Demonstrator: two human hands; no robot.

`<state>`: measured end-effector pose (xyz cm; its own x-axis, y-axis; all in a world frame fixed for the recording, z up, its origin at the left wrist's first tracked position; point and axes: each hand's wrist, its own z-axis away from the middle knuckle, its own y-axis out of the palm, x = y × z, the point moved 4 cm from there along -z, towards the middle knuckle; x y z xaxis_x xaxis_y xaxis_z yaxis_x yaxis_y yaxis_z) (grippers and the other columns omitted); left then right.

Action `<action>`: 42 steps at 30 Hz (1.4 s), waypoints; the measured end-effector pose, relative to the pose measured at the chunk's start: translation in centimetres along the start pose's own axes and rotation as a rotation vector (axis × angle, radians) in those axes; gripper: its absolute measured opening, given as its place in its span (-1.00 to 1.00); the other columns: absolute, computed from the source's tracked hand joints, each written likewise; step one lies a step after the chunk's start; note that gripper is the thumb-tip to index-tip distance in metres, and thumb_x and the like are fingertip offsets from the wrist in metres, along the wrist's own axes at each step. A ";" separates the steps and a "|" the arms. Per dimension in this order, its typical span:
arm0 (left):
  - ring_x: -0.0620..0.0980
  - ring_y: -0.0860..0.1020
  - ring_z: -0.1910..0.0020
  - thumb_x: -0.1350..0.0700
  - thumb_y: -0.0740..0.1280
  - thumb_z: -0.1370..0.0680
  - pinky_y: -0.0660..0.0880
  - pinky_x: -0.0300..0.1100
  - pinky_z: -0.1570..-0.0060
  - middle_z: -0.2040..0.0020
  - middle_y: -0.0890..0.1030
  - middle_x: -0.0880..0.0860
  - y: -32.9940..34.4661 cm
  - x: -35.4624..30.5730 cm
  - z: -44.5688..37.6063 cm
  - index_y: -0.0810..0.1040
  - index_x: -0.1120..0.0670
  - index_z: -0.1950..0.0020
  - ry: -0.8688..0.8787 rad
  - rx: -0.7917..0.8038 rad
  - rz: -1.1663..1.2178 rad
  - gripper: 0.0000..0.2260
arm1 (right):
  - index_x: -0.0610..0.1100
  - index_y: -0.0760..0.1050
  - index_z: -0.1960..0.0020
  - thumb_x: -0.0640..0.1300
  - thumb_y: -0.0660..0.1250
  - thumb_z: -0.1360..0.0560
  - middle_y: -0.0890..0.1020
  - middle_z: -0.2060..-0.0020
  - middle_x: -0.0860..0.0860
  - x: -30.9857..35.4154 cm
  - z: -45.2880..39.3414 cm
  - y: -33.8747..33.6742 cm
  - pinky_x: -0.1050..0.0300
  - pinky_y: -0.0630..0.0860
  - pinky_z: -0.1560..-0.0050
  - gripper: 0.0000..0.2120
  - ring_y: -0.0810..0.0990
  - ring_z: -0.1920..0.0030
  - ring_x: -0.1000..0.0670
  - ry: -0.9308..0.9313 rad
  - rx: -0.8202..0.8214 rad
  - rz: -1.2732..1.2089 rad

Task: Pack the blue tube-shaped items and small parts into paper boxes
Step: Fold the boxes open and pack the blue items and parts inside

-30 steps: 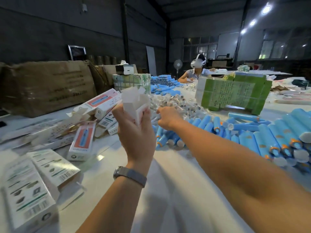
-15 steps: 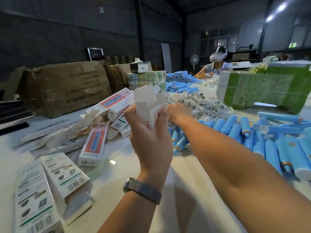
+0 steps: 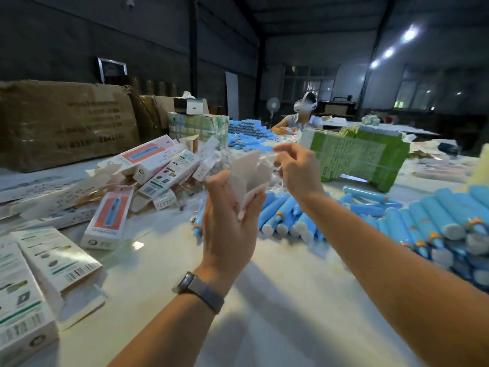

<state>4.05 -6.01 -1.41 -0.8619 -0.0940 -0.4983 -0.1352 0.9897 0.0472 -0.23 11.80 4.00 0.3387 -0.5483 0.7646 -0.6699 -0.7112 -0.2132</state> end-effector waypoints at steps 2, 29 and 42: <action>0.12 0.59 0.09 -0.01 0.40 -0.52 0.52 0.04 0.17 0.00 0.56 0.02 0.6 -0.7 0.6 0.22 -0.04 -0.17 0.043 0.070 0.021 -0.61 | -0.02 0.54 0.05 -0.25 0.16 -0.50 0.49 0.43 0.04 1.9 2.2 -2.9 0.14 0.32 0.44 -0.78 0.38 0.45 0.05 0.001 -0.023 -0.108; -0.13 0.60 0.08 -0.02 0.37 -0.53 0.60 0.04 0.08 0.00 0.50 -0.36 3.6 -4.4 3.9 0.18 -0.11 -0.11 0.088 0.268 0.302 -0.64 | -0.02 0.35 -0.09 -0.20 0.31 -0.45 0.49 0.30 0.21 10.8 13.2 -11.4 0.38 0.36 0.31 -0.74 0.45 0.39 0.08 -0.739 -0.024 0.236; -0.38 0.56 0.03 0.20 0.36 -0.54 0.46 -0.43 0.06 -0.06 0.49 -0.48 3.7 -4.2 3.7 0.20 0.00 -0.14 0.089 0.307 0.330 -0.64 | -0.28 0.60 0.14 -0.25 0.37 -0.52 0.56 0.16 -0.13 8.7 13.1 -10.2 -0.08 0.48 0.28 -0.90 0.55 0.18 -0.14 -0.854 0.009 0.539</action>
<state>9.00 -1.58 -2.30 -0.8748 0.2358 -0.4232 0.2931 0.9532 -0.0747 18.22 8.58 4.87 0.3547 -0.9265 -0.1254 -0.8692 -0.2773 -0.4094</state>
